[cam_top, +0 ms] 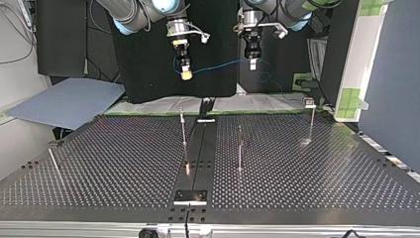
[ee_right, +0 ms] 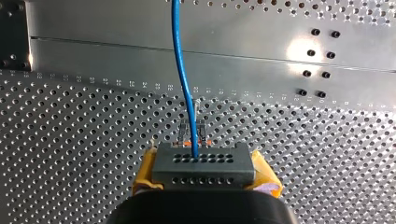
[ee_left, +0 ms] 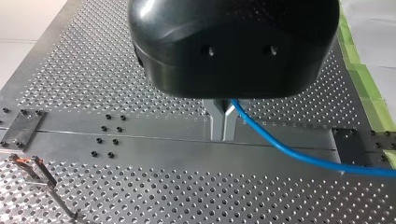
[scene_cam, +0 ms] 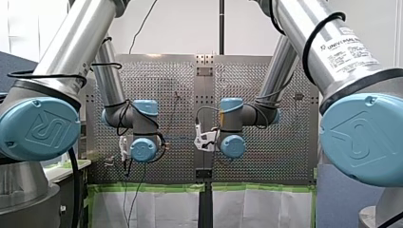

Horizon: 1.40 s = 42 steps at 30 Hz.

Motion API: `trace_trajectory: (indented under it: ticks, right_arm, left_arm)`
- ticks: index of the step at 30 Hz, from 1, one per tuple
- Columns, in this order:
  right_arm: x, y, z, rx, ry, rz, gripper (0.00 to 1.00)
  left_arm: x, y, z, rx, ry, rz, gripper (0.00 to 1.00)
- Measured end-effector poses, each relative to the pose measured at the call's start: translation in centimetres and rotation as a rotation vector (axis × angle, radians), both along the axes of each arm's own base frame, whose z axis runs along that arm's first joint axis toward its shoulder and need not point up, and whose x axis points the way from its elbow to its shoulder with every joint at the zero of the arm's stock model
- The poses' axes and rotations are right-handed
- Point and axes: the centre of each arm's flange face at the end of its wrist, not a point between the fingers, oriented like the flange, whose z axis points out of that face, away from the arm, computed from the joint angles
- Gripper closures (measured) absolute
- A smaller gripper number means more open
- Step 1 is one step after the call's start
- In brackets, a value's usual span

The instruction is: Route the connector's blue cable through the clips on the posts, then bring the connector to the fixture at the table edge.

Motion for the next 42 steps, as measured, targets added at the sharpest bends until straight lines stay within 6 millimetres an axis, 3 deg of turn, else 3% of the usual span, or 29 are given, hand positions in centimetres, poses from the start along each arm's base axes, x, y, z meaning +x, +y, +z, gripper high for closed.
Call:
trace_trajectory:
  ticks: [36, 42]
  right_arm:
    - [0.0, -0.1, 0.0, -0.001, 0.000, -0.002, 1.00]
    - [-0.4, -0.3, -1.8, 0.031, 0.037, -0.010, 1.00]
  left_arm:
    - [0.1, 0.0, 0.1, 0.002, -0.001, 0.002, 1.00]
    - [0.3, 0.2, -1.0, 0.024, 0.031, 0.014, 1.00]
